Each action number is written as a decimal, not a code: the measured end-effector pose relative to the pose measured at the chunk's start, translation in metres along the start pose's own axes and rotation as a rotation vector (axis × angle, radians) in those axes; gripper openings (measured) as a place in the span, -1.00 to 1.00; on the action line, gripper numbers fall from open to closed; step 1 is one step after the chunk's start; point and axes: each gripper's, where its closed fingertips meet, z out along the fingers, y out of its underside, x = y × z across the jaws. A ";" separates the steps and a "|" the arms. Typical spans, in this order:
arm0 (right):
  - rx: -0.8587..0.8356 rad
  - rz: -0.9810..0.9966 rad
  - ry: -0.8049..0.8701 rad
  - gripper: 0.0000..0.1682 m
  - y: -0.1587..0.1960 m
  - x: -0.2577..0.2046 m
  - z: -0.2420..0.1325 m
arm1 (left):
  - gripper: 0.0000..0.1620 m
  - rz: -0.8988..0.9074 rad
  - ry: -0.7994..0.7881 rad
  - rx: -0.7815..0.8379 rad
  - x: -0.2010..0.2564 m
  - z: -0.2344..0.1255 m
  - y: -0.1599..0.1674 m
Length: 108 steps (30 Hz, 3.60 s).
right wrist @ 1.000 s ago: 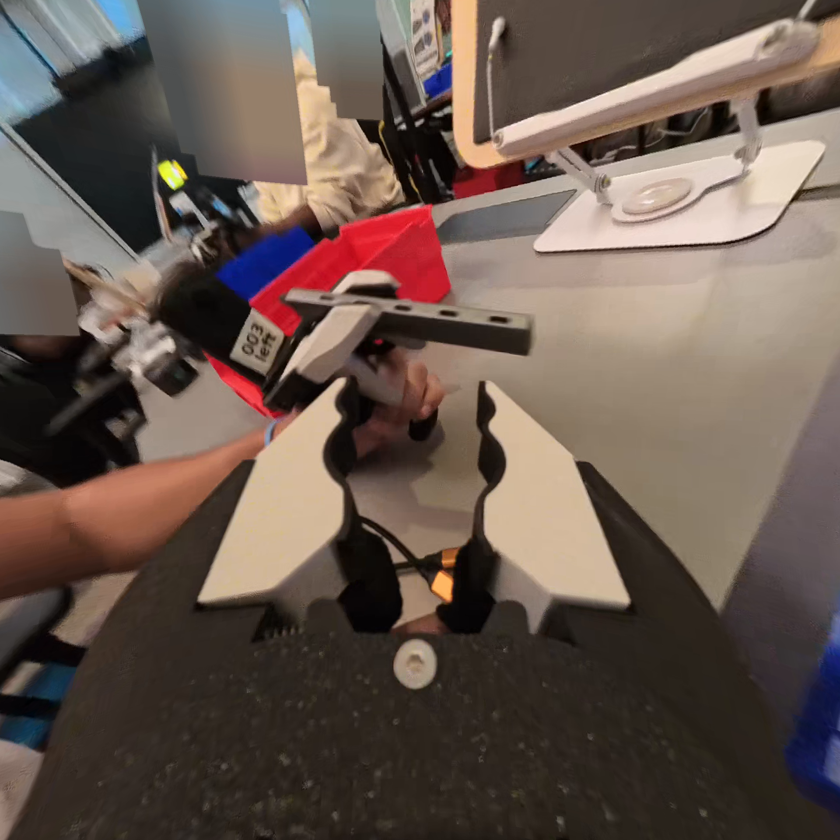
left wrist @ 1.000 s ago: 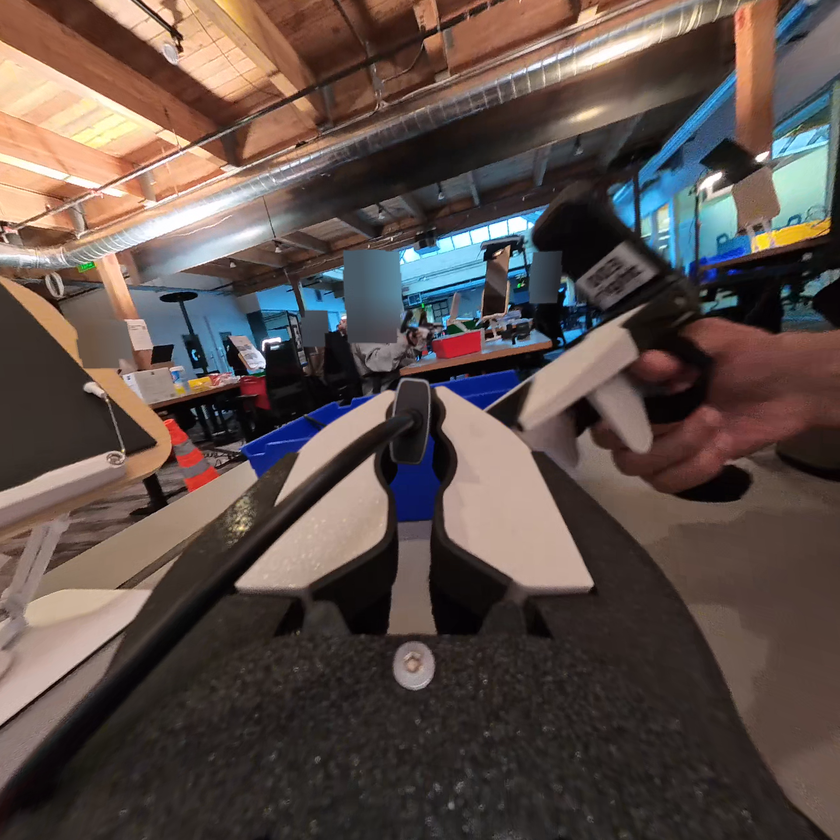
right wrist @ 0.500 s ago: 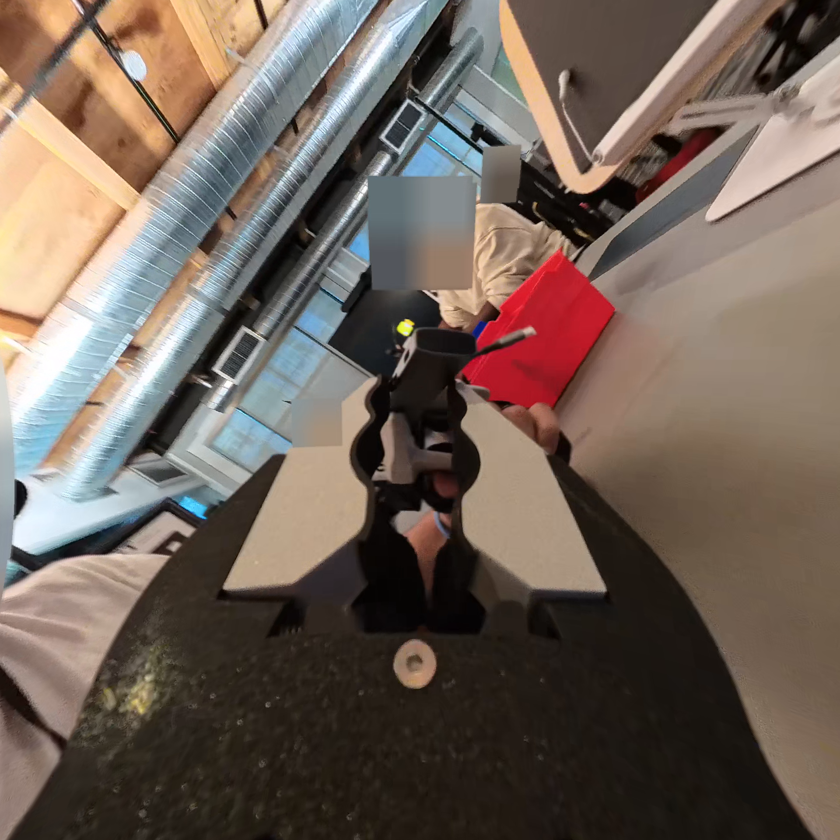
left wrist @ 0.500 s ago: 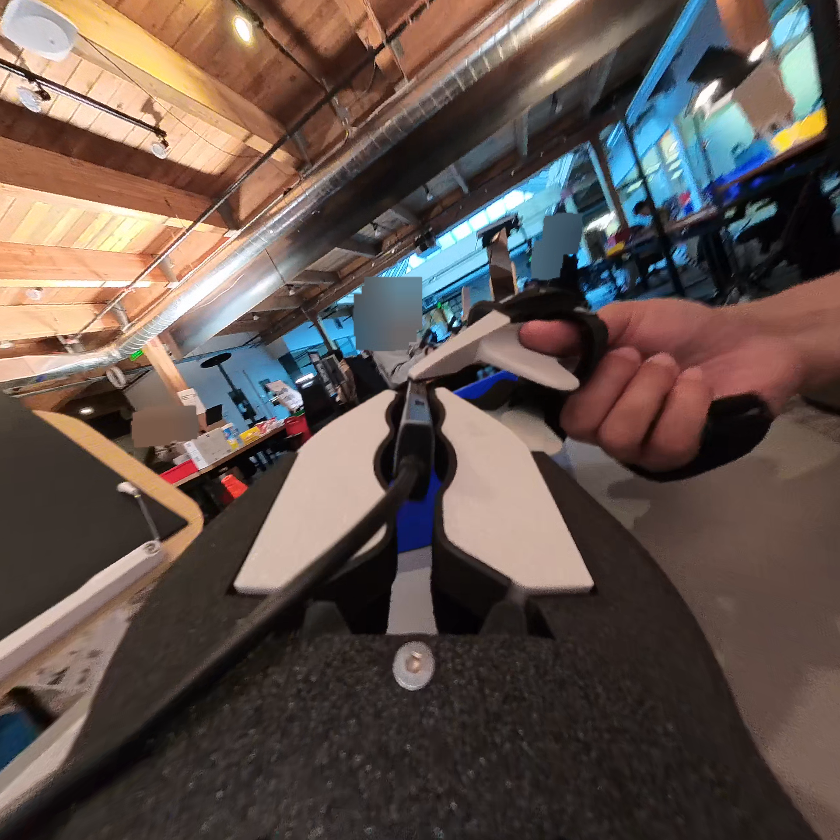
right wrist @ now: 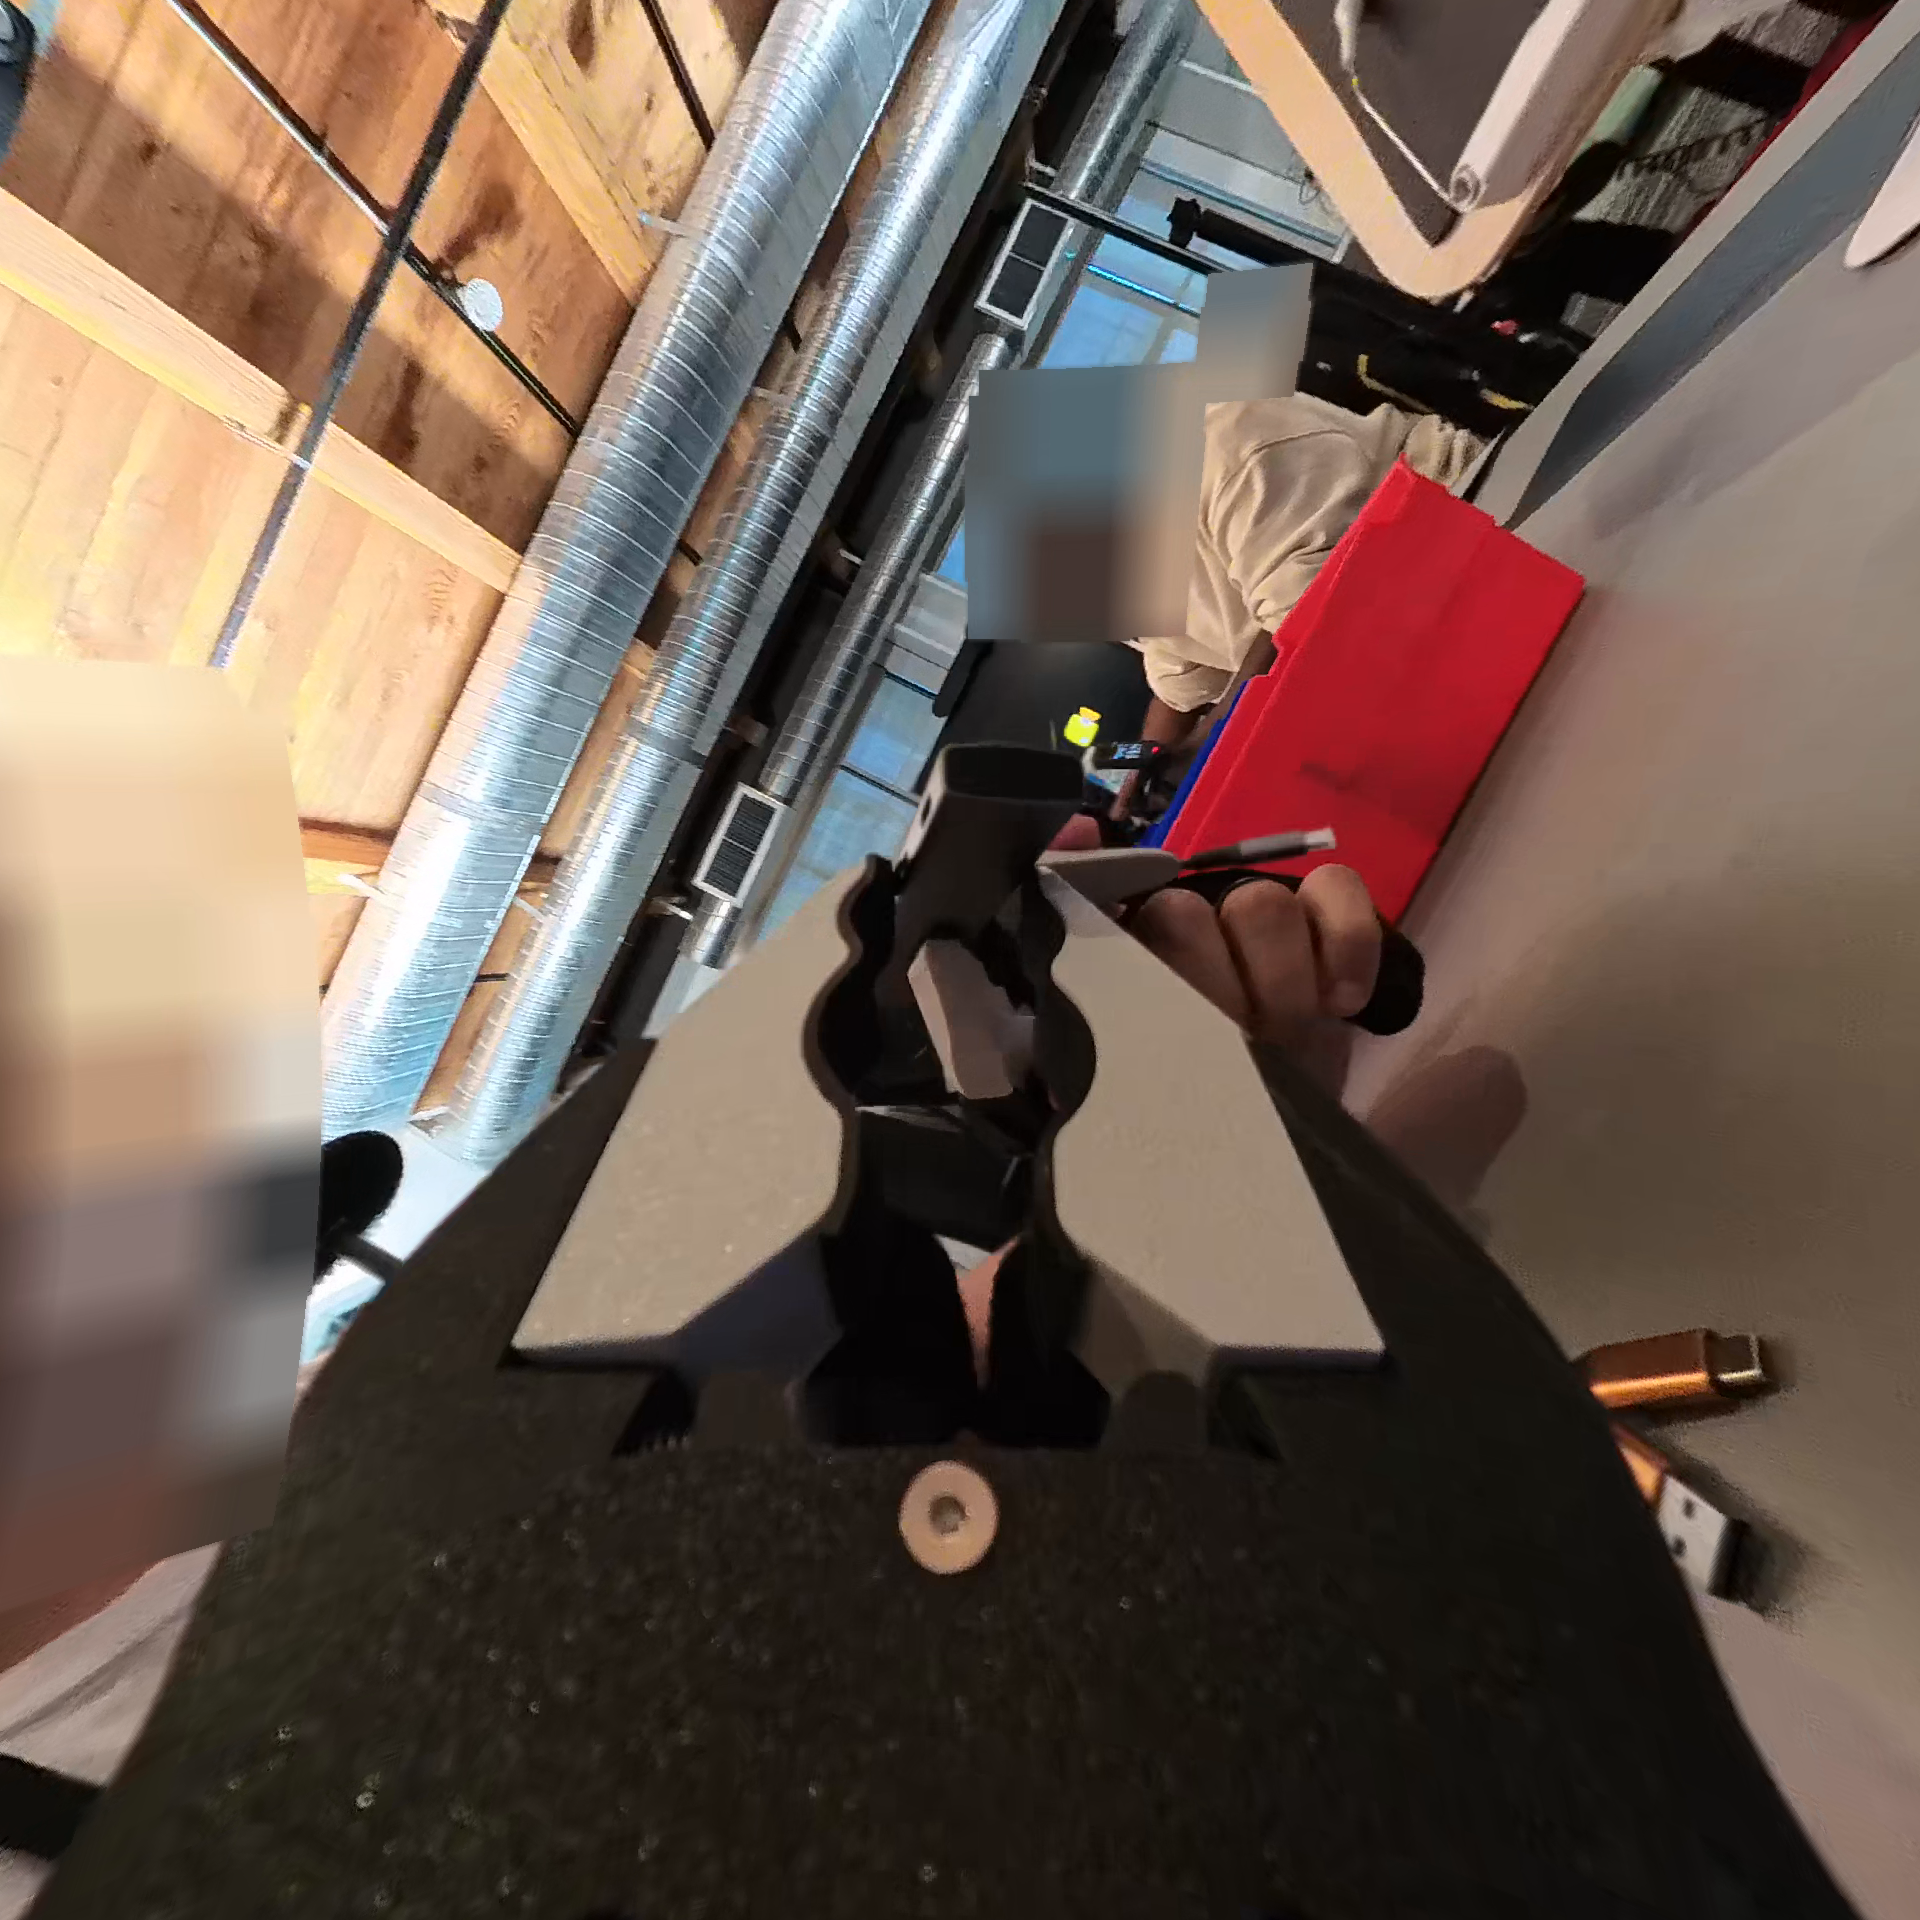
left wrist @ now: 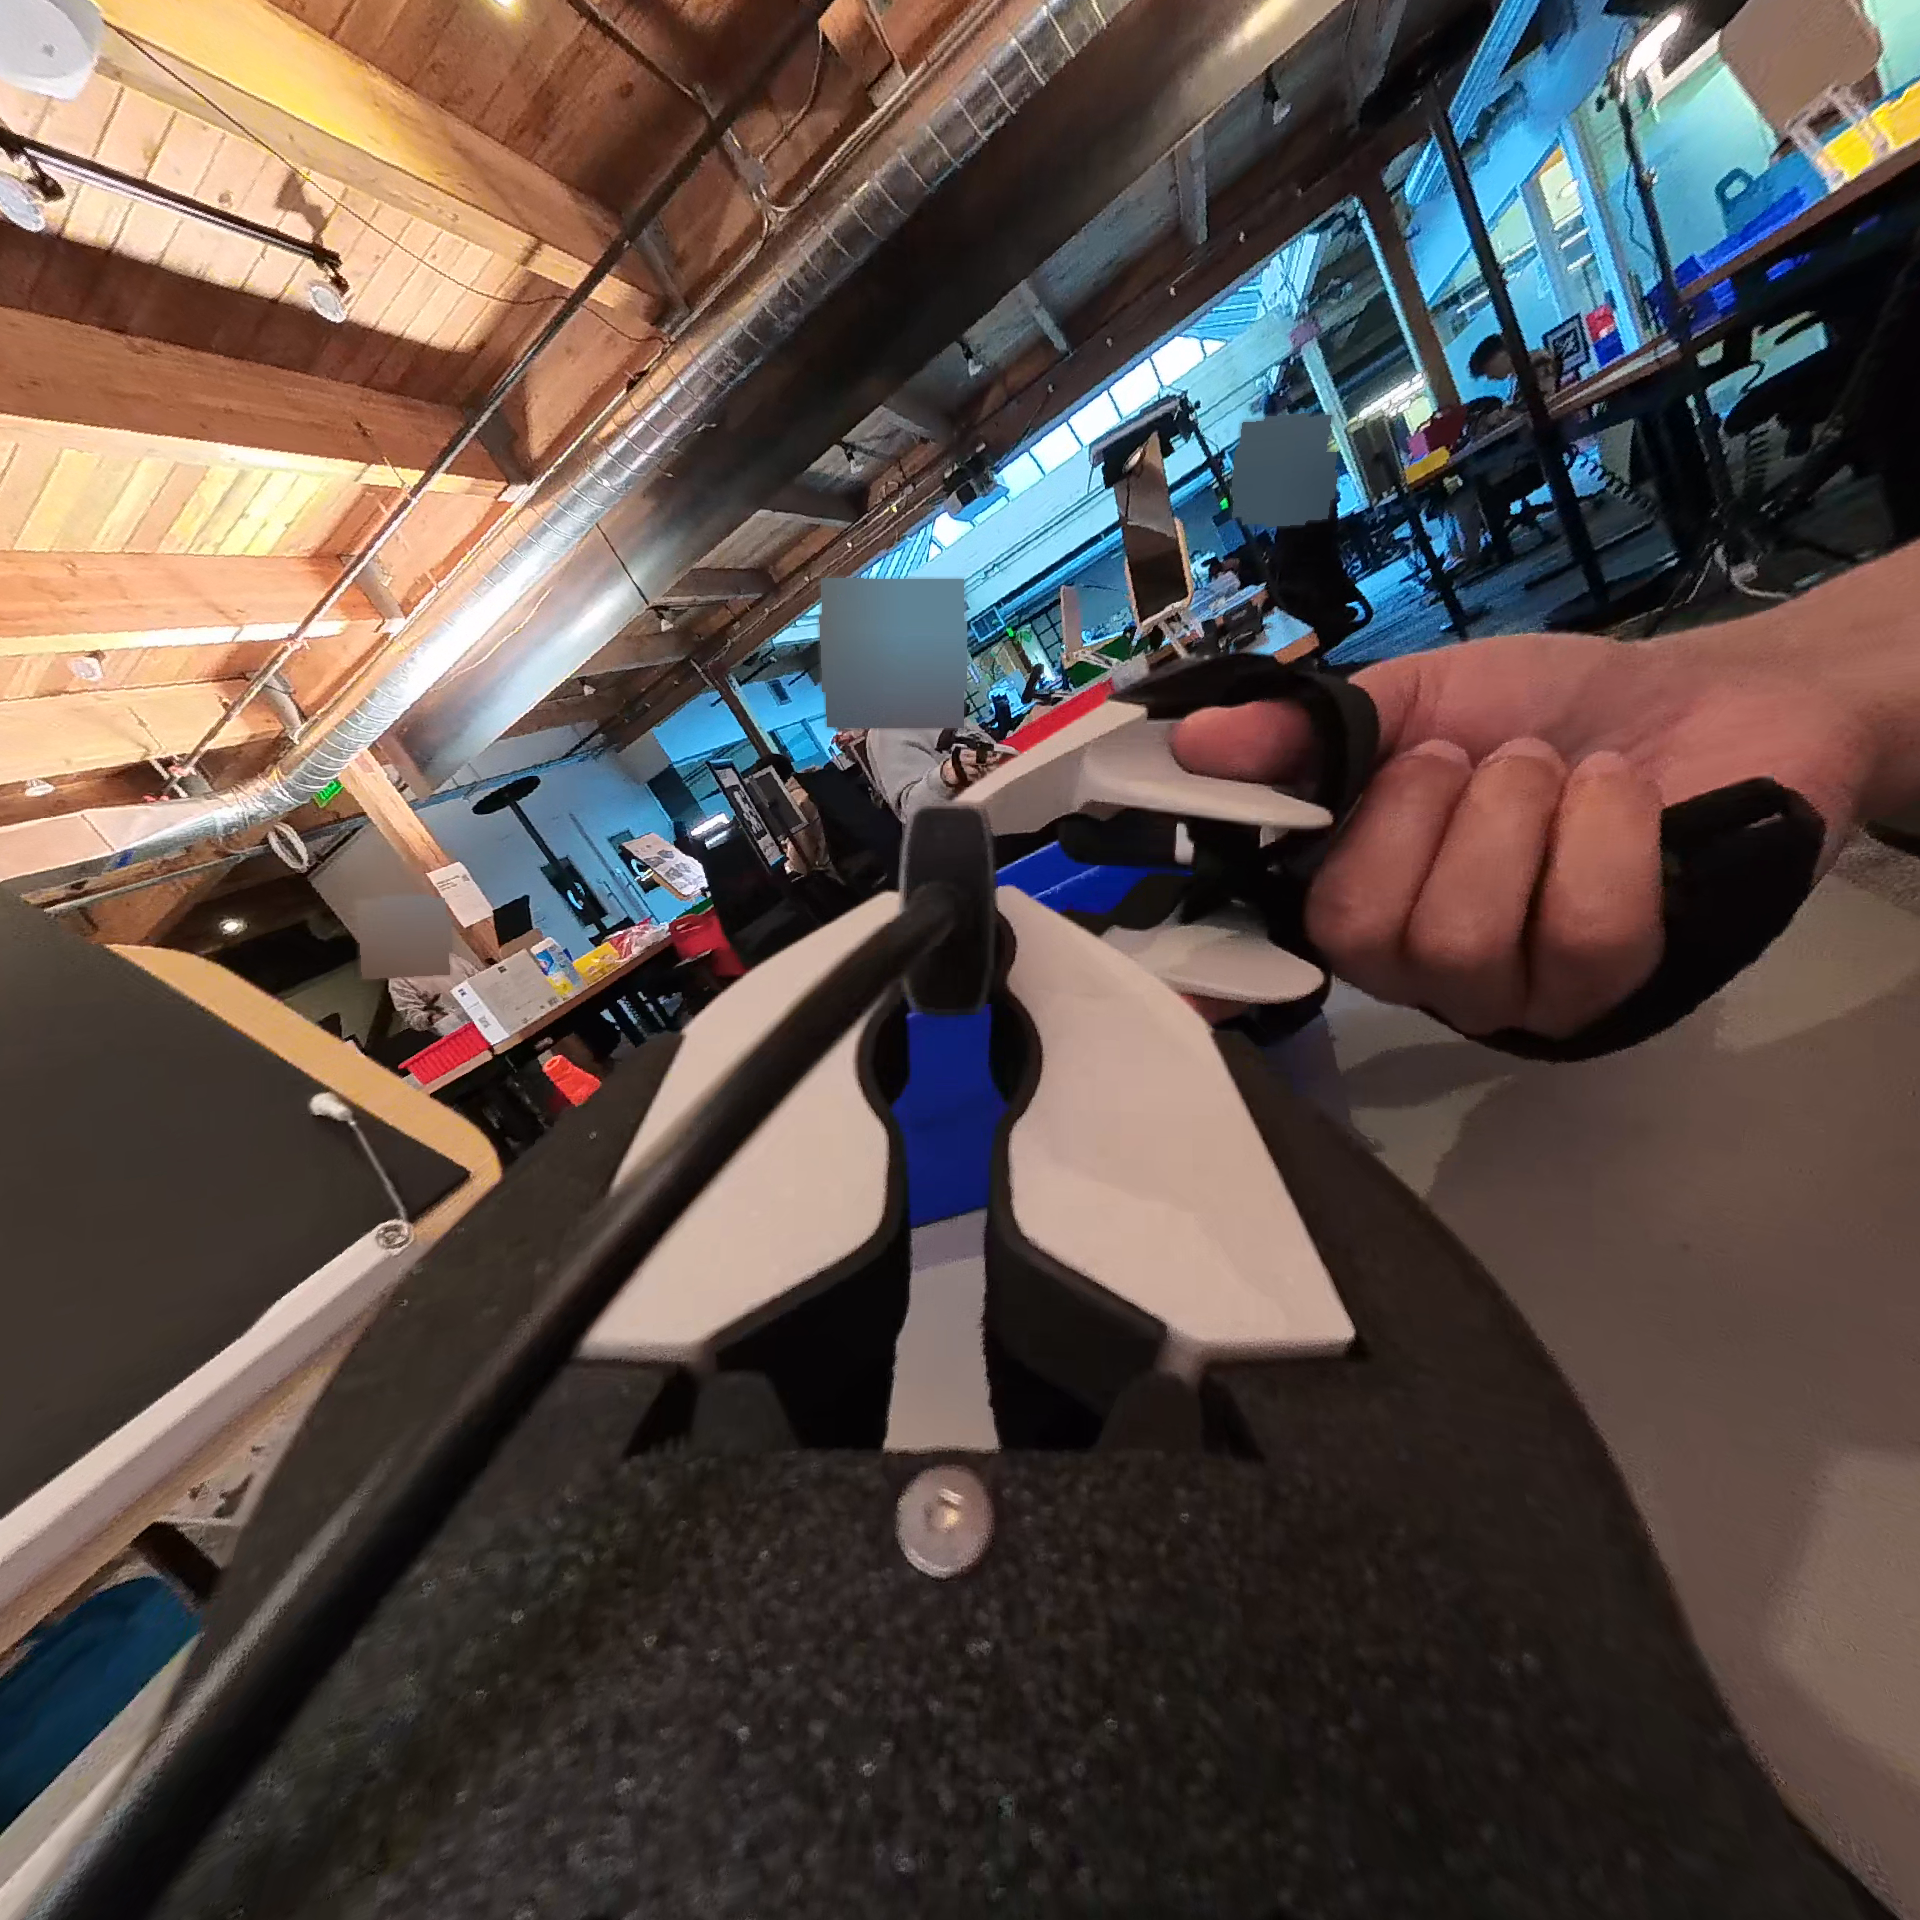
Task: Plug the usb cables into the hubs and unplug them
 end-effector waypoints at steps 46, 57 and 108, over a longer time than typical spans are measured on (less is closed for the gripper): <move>-0.519 -0.827 1.161 -0.62 0.116 0.121 -0.039 | -0.88 -0.112 -0.186 -0.189 -0.043 -0.014 0.063; -0.793 -0.923 0.959 -0.97 0.114 0.117 -0.050 | -0.88 -0.109 -0.185 -0.194 -0.045 -0.015 0.064; -0.334 -0.643 1.143 -0.53 0.113 0.073 -0.093 | -0.88 -0.115 -0.161 -0.197 -0.038 -0.012 0.066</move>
